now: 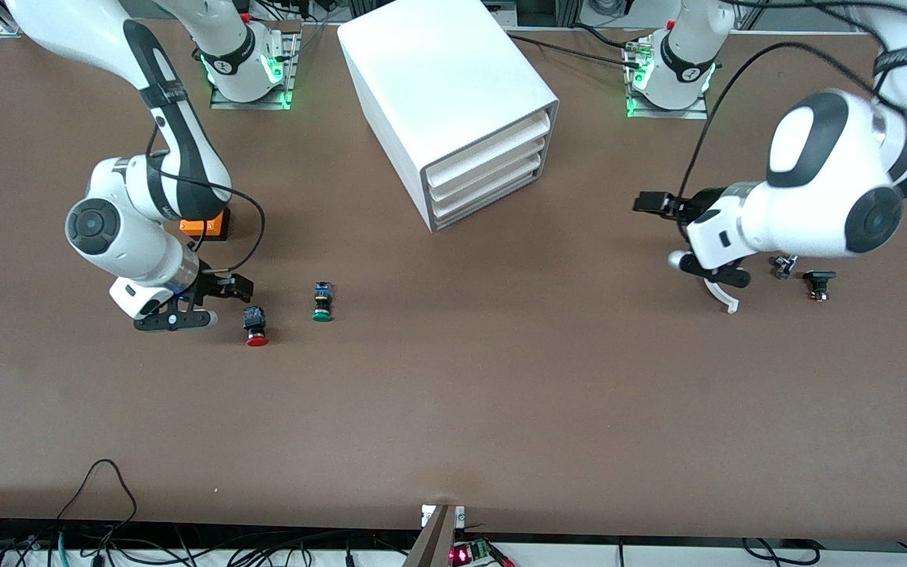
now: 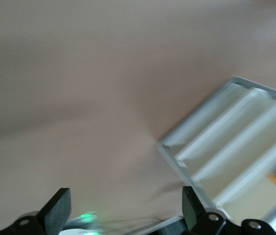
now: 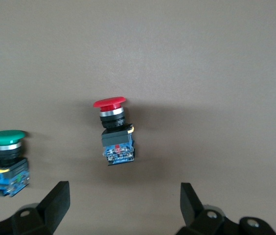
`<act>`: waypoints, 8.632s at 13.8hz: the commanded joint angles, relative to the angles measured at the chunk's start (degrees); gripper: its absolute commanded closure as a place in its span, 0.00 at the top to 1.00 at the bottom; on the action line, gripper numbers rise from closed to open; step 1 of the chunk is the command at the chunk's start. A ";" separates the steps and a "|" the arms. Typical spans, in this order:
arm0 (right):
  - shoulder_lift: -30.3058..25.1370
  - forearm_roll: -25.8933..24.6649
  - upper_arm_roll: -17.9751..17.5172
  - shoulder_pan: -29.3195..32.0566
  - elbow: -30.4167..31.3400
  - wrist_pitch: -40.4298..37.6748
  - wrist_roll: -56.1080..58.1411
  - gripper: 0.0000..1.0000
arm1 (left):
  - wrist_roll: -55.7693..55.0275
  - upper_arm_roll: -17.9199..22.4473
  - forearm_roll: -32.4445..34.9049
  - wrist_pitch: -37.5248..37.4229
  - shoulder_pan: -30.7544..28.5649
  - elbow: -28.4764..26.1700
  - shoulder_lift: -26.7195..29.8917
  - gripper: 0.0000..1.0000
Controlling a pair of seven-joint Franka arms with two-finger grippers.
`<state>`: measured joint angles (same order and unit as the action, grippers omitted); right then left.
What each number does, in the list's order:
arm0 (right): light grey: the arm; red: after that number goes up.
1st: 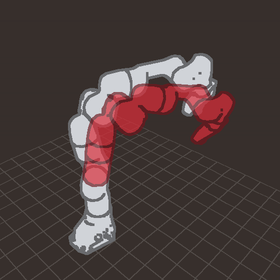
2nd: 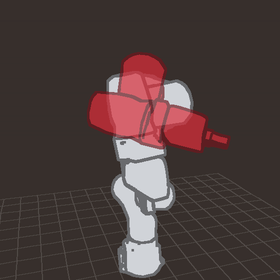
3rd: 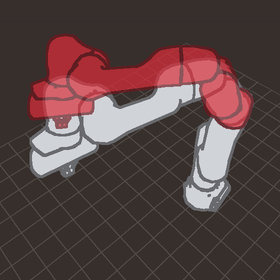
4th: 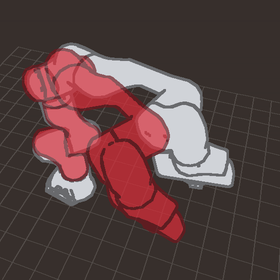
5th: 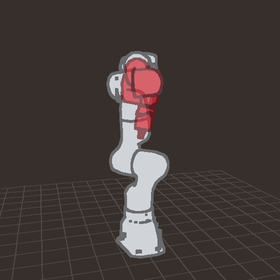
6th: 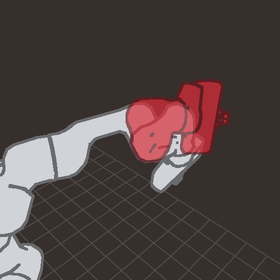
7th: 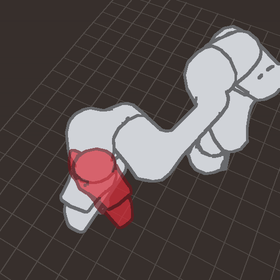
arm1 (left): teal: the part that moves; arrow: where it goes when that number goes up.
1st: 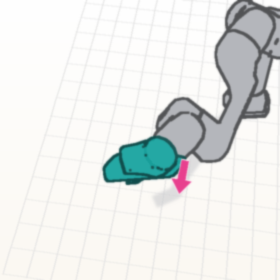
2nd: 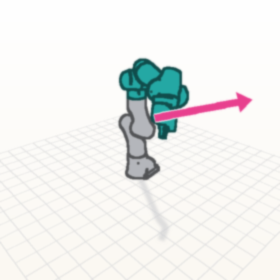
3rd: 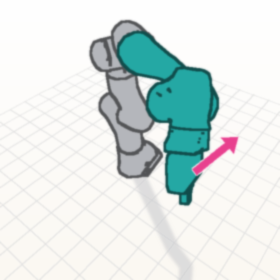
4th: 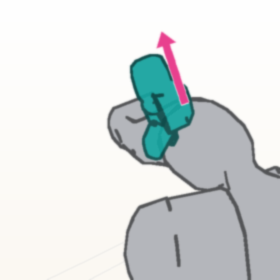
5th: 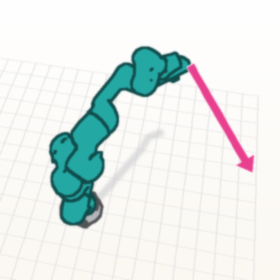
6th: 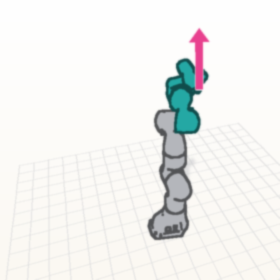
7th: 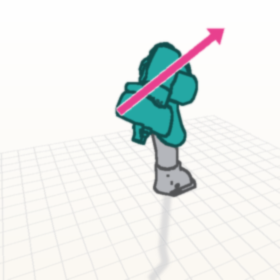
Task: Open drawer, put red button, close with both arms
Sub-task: 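Lower the right gripper to the red button while the left gripper reaches the drawer, then pull the top drawer open with the left gripper, then lift the red button with the right gripper while the left gripper withdraws, then carry the red button over the open drawer with the right gripper, then lower the red button into the drawer and open the right gripper, then withdraw the right gripper while the left gripper reaches the drawer front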
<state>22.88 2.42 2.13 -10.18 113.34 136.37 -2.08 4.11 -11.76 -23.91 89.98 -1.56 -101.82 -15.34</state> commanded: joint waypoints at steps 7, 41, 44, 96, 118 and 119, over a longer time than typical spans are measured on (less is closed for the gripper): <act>6.91 -0.92 -2.22 -0.10 1.62 11.02 2.85 1.00 | 17.76 -10.19 -25.20 17.13 -0.38 -19.98 -2.85 1.00; 4.36 -0.92 -5.99 0.25 -22.35 -12.95 15.78 0.28 | 19.35 -11.53 -33.75 41.14 -9.95 -24.04 7.94 1.00; 3.23 -1.27 -11.87 0.34 -25.44 -14.91 23.40 0.28 | 19.79 -6.36 -24.92 40.53 -10.04 -23.77 13.03 1.00; 10.26 -9.22 -29.03 -11.03 -47.34 -24.66 30.91 1.00 | 1.17 4.82 24.36 8.01 -3.45 -0.57 18.25 1.00; -11.95 -7.60 1.03 7.10 -27.17 -42.17 -8.32 1.00 | -58.77 -5.02 22.77 47.30 15.18 -14.01 -4.00 1.00; -14.77 -7.60 1.20 7.63 -22.08 -39.98 -7.69 1.00 | -58.96 -5.28 22.60 47.30 15.88 -14.80 -3.82 1.00</act>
<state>15.40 -6.40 3.70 -4.42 79.27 92.11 -12.88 -53.09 -17.03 -1.44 136.43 13.13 -114.34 -20.56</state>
